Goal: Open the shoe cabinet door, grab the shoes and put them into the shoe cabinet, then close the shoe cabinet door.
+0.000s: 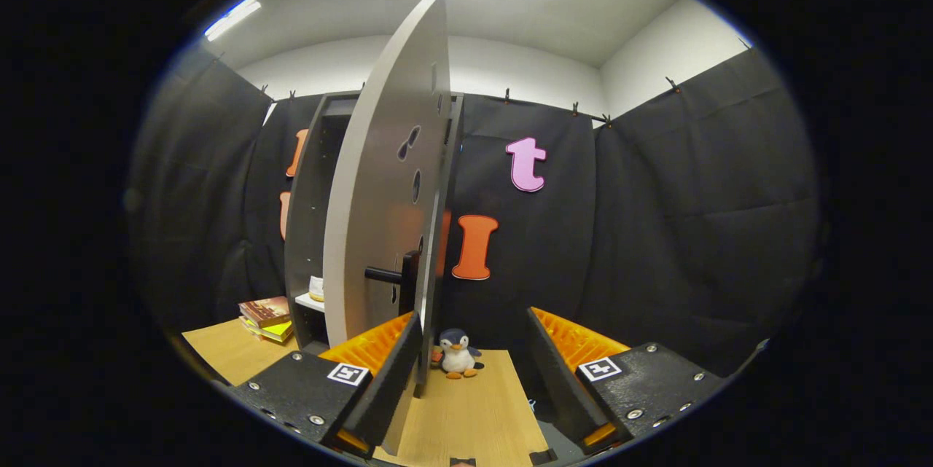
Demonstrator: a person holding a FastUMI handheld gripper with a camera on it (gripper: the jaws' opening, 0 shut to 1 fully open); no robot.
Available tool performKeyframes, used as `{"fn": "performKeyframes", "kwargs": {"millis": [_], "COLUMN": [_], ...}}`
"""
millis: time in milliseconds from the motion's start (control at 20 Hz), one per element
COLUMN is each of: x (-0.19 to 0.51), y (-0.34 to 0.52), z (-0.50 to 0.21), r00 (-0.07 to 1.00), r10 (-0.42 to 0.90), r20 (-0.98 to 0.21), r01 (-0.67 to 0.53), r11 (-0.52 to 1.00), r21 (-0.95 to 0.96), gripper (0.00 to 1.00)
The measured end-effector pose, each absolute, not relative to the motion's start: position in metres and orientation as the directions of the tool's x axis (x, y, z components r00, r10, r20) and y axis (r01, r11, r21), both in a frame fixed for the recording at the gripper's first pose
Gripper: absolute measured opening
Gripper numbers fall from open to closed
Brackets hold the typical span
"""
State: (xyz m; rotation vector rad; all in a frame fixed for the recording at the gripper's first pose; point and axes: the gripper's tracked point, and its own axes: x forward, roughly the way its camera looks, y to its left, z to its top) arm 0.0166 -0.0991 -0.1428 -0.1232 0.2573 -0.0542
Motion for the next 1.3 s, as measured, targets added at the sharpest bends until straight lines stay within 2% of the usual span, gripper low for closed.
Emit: {"fn": "performKeyframes", "kwargs": {"millis": [600,950,1300], "x": [0.018,0.038,0.075], "y": [-0.017,0.030,0.108], "z": [-0.143,-0.147,-0.160], "r00": [0.953,0.948,0.915], "r10": [0.095,0.160,0.297], "r20": [-0.286,-0.275,-0.273], "r01": [-0.097,-0.149,-0.272], "r11": [0.995,0.987,0.954], "r21": [0.009,0.060,0.126], "gripper": [0.89,0.89,0.90]}}
